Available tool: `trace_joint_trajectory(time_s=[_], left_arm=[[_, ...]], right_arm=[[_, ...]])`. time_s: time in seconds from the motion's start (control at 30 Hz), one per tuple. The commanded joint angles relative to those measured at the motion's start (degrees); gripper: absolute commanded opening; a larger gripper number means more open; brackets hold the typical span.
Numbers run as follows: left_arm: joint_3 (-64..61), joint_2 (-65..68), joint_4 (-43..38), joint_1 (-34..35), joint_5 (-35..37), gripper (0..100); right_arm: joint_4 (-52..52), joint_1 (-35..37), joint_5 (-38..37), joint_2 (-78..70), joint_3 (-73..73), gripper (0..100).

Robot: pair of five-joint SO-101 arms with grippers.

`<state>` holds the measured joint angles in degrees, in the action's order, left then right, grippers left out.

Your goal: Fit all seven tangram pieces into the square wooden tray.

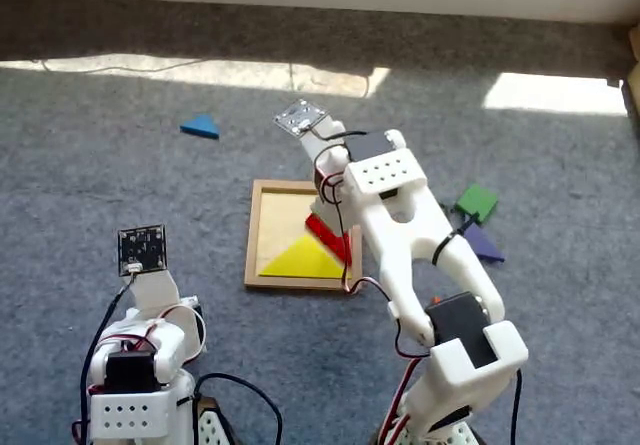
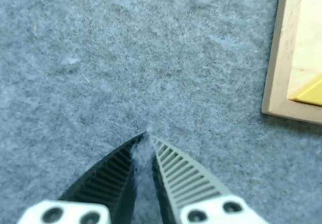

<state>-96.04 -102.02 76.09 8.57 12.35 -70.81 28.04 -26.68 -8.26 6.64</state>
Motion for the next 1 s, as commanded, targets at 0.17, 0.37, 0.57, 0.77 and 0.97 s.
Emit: trace_joint_trajectory(time_s=[0.17,0.37,0.57,0.77,0.97], left_arm=[[-1.1,-0.9,0.3,-0.8,-0.4,0],[-1.1,-0.9,0.3,-0.8,-0.4,0],[-1.1,-0.9,0.3,-0.8,-0.4,0],[-1.1,-0.9,0.3,-0.8,-0.4,0],[-1.1,-0.9,0.3,-0.8,-0.4,0]], right_arm=[[0.6,-0.9,-0.6,1.5,-0.8,31.0],[-6.5,-0.9,-0.4,10.5,-0.6,27.7],[-5.3,-0.8,0.2,17.1,0.3,3.1],[15.6,-0.6,6.8,17.2,13.7,1.4],[38.8,-0.7,7.1,17.2,27.7,1.4]])
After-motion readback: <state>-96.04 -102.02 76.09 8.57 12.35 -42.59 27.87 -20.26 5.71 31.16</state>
